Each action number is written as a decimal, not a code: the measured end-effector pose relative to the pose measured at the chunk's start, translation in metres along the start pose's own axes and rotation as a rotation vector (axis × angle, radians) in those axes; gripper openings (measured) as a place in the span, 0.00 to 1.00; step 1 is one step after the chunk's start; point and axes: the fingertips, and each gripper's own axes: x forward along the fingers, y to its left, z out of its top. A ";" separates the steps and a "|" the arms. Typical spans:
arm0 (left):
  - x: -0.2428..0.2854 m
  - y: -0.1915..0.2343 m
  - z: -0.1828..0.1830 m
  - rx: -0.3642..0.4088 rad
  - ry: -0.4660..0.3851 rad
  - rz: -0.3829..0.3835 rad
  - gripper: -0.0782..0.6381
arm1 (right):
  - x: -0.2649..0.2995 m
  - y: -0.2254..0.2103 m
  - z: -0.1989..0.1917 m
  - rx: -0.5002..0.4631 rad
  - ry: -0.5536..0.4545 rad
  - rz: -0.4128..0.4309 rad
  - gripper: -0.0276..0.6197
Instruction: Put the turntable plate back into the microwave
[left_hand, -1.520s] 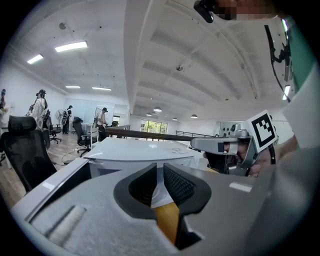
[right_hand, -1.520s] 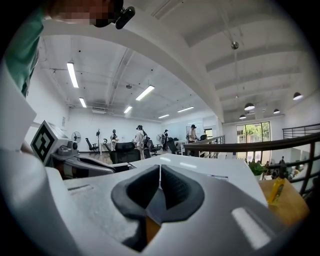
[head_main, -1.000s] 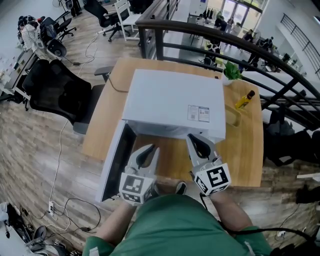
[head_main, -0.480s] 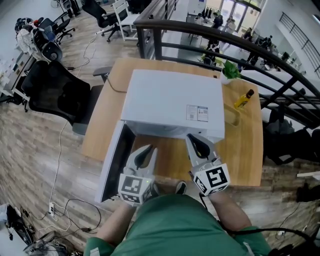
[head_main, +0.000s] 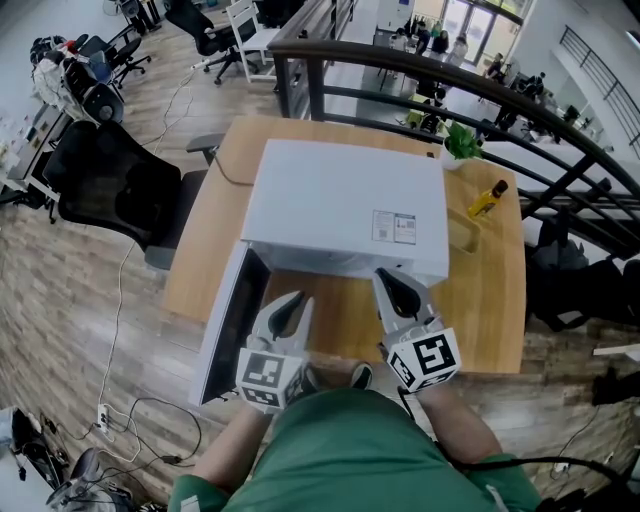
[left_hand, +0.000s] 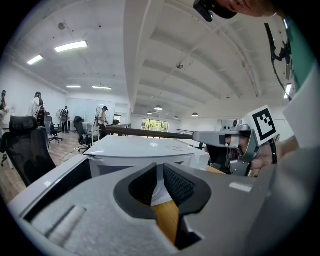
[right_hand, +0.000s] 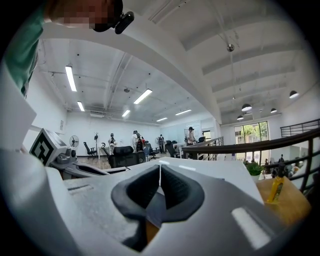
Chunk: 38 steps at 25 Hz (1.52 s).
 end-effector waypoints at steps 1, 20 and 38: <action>0.001 0.000 0.000 -0.001 0.001 -0.001 0.18 | 0.000 -0.001 0.000 0.002 0.000 0.000 0.06; 0.002 -0.005 -0.009 -0.028 0.025 -0.005 0.18 | -0.006 0.004 0.000 0.006 -0.004 0.011 0.05; -0.003 -0.003 -0.011 -0.026 0.028 -0.029 0.18 | -0.010 0.014 0.000 -0.005 0.005 -0.008 0.05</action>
